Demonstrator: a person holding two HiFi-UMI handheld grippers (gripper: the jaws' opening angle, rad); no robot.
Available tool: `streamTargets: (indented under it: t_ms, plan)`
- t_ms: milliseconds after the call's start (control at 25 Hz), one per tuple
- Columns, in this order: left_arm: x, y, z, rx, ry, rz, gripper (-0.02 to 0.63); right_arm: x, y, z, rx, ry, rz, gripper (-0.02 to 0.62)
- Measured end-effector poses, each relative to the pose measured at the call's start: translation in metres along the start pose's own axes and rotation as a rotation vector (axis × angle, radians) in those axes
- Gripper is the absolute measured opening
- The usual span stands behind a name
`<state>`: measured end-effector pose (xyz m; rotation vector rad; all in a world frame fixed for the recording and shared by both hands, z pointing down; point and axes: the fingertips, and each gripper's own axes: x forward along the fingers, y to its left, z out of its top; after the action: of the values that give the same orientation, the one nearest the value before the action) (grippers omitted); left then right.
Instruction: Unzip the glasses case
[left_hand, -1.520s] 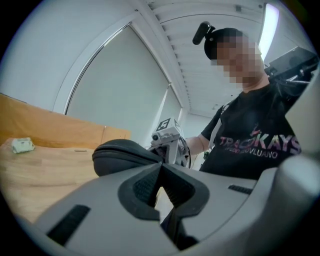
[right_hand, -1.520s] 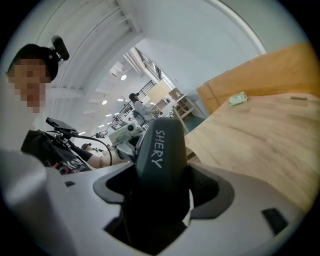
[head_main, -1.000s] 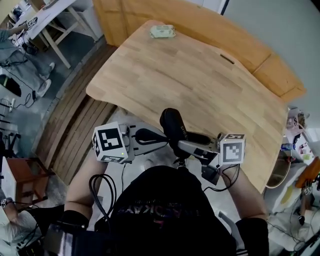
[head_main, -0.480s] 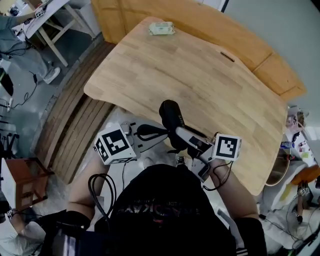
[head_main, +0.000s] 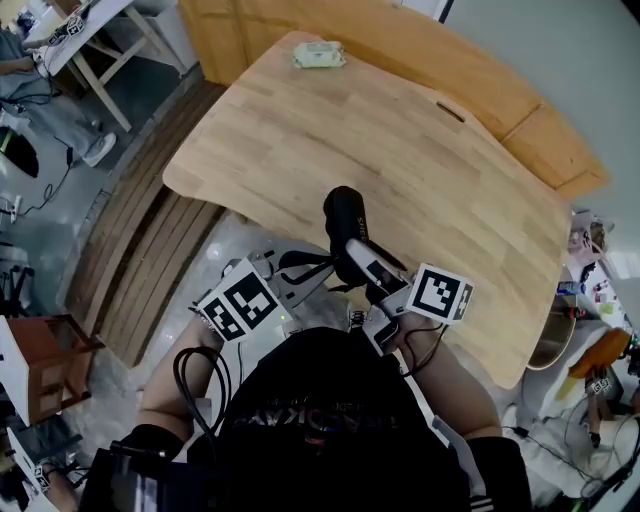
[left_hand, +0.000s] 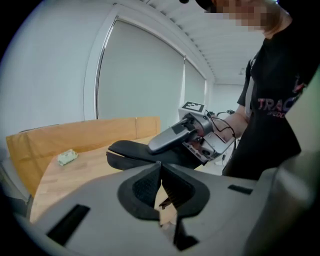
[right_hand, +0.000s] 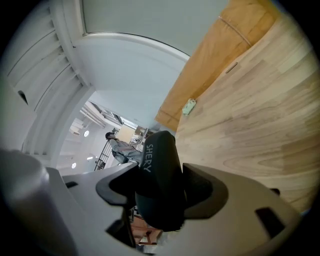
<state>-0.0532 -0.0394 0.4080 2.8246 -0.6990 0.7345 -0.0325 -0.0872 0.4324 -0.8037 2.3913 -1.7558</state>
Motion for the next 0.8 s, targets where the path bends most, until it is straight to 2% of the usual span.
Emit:
streamTargets:
  t_ms: [160, 400, 640, 800]
  plan:
    - [0.006, -0.004, -0.004, 0.002, 0.030, 0.017, 0.015, 0.000, -0.008, 0.002, 0.000, -0.020, -0.027, 0.291]
    - [0.011, -0.007, -0.012, 0.064, 0.094, 0.075, 0.017, 0.000, -0.021, 0.004, 0.061, -0.064, -0.061, 0.290]
    - [0.019, -0.017, -0.018, 0.066, 0.117, 0.098, 0.020, 0.002, -0.035, 0.003, 0.214, -0.128, -0.070, 0.288]
    - [0.028, -0.031, -0.029, 0.059, 0.138, 0.056, 0.020, 0.007, -0.041, 0.009, 0.300, -0.174, -0.067, 0.288]
